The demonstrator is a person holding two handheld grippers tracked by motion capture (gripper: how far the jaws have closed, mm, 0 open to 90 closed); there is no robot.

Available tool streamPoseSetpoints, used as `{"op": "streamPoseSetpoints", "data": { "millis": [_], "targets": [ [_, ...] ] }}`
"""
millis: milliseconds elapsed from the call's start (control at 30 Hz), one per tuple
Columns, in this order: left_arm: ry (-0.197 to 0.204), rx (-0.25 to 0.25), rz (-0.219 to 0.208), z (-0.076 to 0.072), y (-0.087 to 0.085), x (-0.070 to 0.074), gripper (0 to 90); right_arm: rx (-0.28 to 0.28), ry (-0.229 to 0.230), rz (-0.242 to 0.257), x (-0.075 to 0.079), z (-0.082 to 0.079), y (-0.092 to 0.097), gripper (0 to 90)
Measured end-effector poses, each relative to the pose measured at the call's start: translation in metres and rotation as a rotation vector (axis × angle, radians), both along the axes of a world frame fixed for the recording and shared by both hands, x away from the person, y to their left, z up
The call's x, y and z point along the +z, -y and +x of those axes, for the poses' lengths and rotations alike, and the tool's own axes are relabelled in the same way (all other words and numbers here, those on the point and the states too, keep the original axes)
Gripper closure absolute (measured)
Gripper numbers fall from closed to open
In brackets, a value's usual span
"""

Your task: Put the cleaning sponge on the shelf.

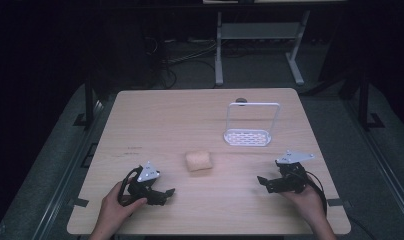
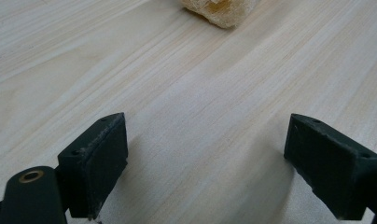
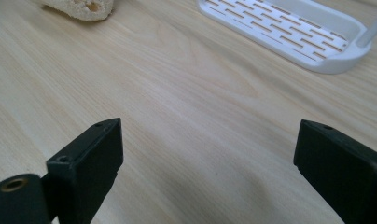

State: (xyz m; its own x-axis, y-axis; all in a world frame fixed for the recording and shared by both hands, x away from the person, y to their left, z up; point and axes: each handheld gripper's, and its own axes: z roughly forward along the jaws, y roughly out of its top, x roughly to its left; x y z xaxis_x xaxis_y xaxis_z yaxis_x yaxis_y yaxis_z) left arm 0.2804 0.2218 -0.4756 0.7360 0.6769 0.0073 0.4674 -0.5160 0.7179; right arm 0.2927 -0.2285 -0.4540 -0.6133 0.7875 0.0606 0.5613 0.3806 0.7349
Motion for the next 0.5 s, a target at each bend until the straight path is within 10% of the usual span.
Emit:
{"op": "streamPoseSetpoints", "data": {
  "millis": [500],
  "targets": [
    [0.000,0.000,0.000,0.000,0.000,0.000,12.9,0.053,0.011,-0.001,0.006,0.013,-0.015,8.0]
  ]
}}
